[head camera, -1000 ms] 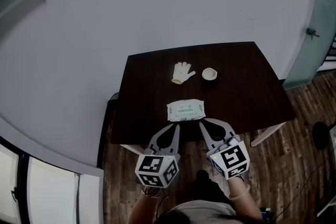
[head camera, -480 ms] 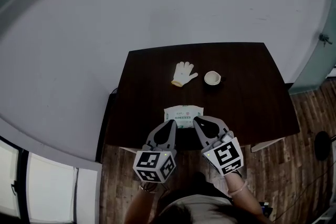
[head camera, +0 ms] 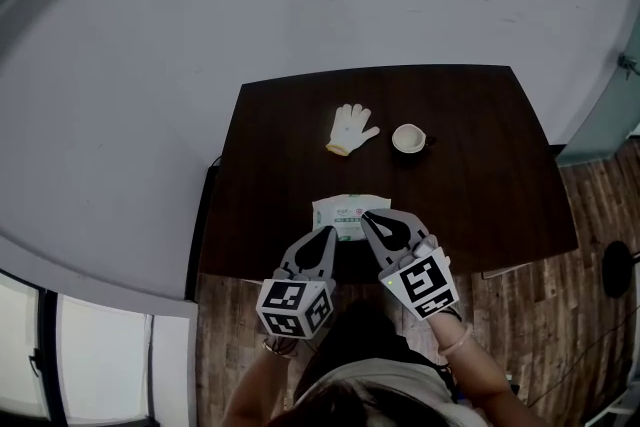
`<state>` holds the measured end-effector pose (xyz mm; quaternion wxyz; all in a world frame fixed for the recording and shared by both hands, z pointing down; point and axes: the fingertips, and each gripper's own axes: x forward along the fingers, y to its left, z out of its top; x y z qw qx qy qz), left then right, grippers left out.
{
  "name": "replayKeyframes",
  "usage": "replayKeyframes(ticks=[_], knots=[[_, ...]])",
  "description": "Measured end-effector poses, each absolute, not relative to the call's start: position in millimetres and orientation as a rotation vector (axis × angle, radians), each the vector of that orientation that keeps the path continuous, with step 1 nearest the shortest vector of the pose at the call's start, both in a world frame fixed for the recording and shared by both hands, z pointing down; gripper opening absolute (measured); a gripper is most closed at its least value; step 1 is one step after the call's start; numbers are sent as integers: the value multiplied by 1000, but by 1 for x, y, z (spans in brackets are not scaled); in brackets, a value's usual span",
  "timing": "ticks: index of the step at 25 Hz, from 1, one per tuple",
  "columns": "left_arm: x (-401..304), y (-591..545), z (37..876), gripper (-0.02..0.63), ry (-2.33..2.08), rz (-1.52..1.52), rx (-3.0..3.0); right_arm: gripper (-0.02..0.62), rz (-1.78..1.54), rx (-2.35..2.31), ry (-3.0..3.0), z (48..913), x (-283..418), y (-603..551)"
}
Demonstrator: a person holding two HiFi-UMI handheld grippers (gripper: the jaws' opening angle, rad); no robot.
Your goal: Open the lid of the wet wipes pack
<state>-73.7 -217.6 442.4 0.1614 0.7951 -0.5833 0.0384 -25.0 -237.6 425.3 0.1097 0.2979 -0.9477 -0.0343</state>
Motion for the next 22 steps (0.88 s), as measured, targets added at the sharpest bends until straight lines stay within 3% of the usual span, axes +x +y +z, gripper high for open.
replayKeyframes(ticks=[22], knots=[[-95, -280, 553, 14, -1414, 388, 2254, 61, -251, 629, -2554, 520, -92, -288]])
